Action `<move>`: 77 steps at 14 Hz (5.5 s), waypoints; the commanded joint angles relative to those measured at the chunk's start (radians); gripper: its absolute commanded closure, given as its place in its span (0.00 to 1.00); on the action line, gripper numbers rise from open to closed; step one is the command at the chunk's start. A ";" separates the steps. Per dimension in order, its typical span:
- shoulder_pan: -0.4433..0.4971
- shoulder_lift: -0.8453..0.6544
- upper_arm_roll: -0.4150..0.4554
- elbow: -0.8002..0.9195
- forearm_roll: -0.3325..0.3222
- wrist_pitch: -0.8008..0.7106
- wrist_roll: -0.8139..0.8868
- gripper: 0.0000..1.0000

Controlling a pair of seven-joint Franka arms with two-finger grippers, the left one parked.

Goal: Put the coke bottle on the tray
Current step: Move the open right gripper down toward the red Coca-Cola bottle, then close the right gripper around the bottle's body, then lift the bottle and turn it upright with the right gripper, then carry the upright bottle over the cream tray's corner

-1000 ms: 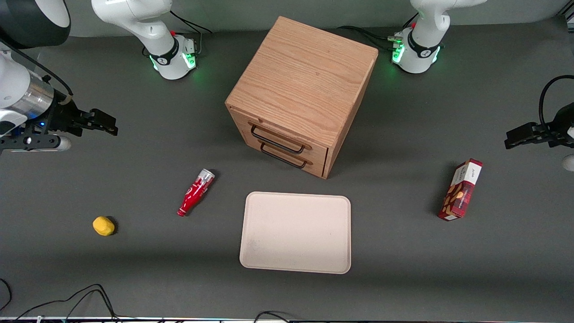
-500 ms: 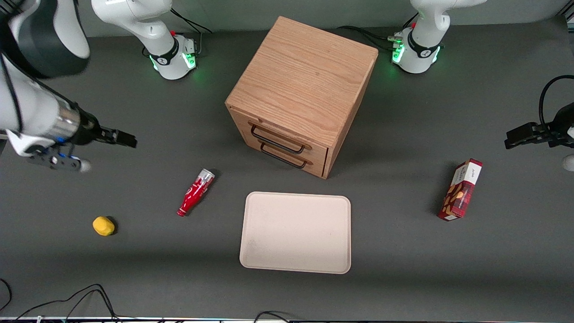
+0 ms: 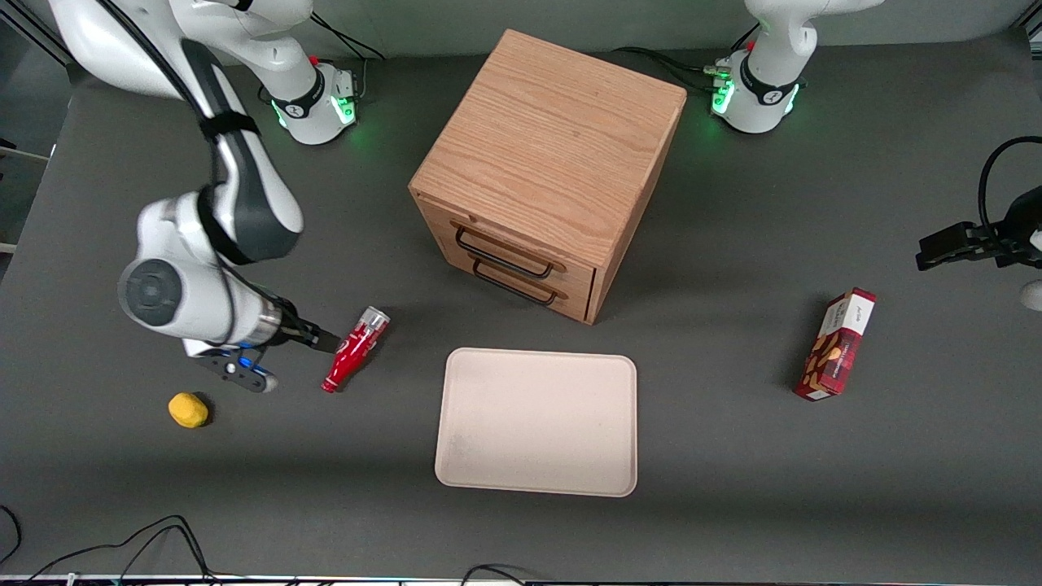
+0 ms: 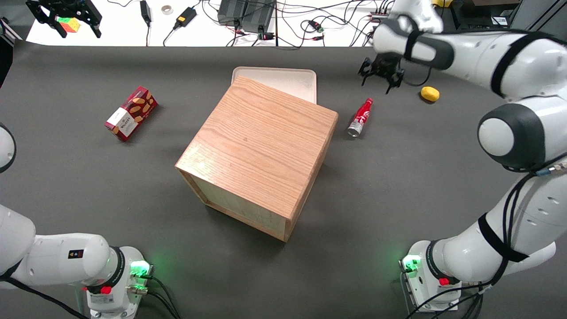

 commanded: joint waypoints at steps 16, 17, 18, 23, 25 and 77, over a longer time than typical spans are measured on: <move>0.021 0.155 0.009 -0.211 -0.118 0.495 0.244 0.00; 0.021 0.156 0.011 -0.211 -0.128 0.495 0.244 0.00; 0.021 0.159 0.009 -0.211 -0.128 0.497 0.246 0.00; 0.021 0.159 0.009 -0.211 -0.129 0.497 0.246 0.16; 0.020 0.156 0.009 -0.214 -0.140 0.497 0.244 1.00; 0.239 0.742 0.003 0.924 -0.019 0.018 -0.262 1.00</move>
